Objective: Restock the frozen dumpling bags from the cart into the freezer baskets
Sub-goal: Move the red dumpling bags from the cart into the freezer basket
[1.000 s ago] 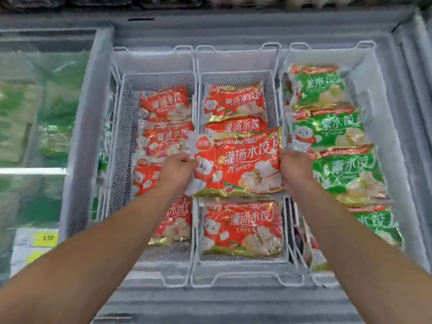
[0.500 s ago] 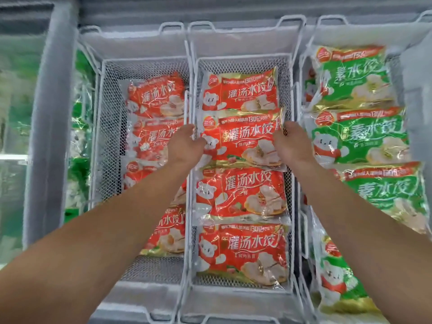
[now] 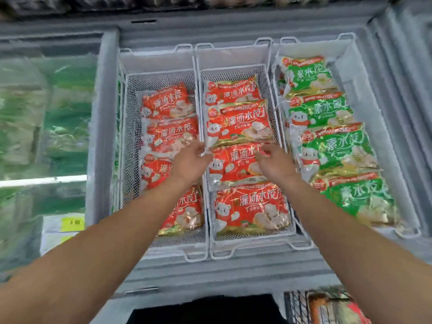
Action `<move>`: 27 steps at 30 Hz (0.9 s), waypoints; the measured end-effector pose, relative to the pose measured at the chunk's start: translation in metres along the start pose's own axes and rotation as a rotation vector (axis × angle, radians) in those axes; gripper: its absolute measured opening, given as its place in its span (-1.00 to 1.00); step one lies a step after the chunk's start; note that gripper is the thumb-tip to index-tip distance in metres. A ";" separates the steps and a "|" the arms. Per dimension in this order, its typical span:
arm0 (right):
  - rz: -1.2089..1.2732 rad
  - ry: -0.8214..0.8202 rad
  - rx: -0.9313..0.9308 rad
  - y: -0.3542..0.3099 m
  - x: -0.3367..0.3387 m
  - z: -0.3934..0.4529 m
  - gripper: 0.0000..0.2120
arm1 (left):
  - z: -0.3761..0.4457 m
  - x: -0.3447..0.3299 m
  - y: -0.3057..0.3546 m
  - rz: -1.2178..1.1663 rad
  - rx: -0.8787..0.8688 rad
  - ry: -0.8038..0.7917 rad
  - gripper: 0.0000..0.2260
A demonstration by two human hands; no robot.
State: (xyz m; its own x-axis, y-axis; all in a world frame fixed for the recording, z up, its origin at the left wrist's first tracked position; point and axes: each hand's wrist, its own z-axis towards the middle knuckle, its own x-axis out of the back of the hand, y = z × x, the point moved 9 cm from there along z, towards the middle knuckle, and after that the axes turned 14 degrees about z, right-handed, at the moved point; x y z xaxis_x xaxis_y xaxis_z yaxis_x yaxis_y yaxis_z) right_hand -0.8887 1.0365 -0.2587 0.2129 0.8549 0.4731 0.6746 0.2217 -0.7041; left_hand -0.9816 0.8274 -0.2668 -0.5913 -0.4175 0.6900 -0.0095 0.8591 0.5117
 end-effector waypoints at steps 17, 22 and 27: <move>0.288 0.515 -0.193 0.183 0.028 -0.316 -0.66 | -0.218 -0.113 0.035 0.232 -0.520 -0.308 -0.60; 0.410 0.646 -0.320 0.273 0.047 -0.407 -0.70 | -0.292 -0.190 0.073 0.355 -0.671 -0.398 -0.62; 0.534 0.713 -0.435 0.357 0.054 -0.483 -0.67 | -0.358 -0.264 0.093 0.478 -0.750 -0.458 -0.56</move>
State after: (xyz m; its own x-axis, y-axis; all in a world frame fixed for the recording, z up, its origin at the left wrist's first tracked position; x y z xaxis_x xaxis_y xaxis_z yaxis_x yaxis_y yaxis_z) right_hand -0.2949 0.9357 -0.2288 0.8440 0.2782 0.4585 0.5362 -0.4246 -0.7295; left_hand -0.5380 0.9119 -0.2177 -0.6557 0.2130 0.7243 0.7282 0.4318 0.5322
